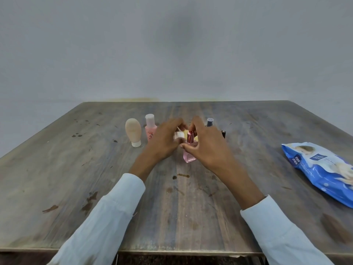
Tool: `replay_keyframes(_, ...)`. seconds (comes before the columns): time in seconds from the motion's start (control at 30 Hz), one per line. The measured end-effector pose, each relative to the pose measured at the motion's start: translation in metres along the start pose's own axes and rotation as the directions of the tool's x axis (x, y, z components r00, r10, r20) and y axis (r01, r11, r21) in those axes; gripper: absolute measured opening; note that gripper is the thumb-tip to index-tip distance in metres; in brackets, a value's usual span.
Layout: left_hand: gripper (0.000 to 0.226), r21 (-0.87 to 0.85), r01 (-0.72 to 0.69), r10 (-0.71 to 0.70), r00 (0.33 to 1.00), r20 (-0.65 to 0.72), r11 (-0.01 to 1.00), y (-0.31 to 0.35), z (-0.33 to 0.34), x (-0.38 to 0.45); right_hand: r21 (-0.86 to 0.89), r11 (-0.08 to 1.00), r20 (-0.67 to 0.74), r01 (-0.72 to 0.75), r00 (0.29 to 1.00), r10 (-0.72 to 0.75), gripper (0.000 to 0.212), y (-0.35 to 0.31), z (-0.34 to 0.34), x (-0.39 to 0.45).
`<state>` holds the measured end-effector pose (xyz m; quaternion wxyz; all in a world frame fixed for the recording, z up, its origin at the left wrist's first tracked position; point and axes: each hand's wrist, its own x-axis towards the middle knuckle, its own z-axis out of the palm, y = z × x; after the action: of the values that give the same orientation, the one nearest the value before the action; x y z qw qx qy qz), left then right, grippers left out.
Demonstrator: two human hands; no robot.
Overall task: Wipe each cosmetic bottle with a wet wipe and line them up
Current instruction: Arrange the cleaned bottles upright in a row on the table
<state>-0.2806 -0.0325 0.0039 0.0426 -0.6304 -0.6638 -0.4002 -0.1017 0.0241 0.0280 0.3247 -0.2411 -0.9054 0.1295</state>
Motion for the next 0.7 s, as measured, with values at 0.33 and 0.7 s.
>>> replay_keyframes(0.33,0.052,0.174,-0.115,0.146,0.973,-0.178,0.978,0.005,-0.045,0.007,-0.005,1.0,-0.012,0.026,1.0,-0.026,0.03,0.0,0.006,-0.001)
replay_keyframes(0.7,0.037,0.183,-0.102,0.126,0.984,-0.123,0.978,0.001,-0.048,0.005,-0.035,0.999,0.005,0.003,1.0,-0.003,0.029,-0.003,0.011,-0.003)
